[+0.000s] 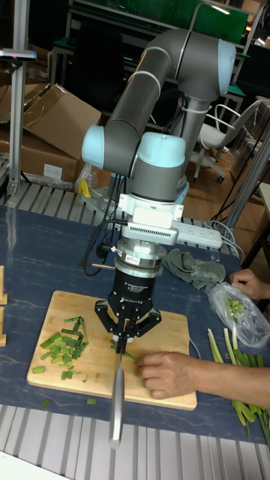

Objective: Chop the scallions

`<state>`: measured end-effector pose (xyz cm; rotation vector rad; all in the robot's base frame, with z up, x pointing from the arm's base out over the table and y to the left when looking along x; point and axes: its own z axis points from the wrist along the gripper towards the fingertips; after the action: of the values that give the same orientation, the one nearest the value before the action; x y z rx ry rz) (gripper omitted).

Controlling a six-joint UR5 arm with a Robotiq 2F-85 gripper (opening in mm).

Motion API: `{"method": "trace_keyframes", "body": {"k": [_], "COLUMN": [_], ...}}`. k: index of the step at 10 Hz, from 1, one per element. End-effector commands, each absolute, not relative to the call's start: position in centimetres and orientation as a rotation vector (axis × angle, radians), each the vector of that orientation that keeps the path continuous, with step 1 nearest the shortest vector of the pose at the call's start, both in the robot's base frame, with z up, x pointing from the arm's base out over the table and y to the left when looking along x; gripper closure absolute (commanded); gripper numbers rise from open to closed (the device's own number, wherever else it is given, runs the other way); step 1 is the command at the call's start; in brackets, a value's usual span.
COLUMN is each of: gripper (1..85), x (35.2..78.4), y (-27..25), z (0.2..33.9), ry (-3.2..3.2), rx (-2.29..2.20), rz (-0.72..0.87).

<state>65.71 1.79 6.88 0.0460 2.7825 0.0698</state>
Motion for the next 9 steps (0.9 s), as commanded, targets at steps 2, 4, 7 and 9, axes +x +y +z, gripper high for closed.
{"method": "trace_keyframes", "body": {"k": [2, 4, 7, 9], "gripper": [84.3, 84.3, 84.3, 84.3], "x": [63.5, 62.7, 62.1, 61.5], "y": [1.0, 1.3, 1.5, 1.4], "z": [6.8, 6.9, 6.7, 6.9], "ry": [2.785, 2.793, 2.796, 2.807], "rx": [0.019, 0.02, 0.024, 0.017], "rz": [0.076, 0.072, 0.062, 0.057]}}
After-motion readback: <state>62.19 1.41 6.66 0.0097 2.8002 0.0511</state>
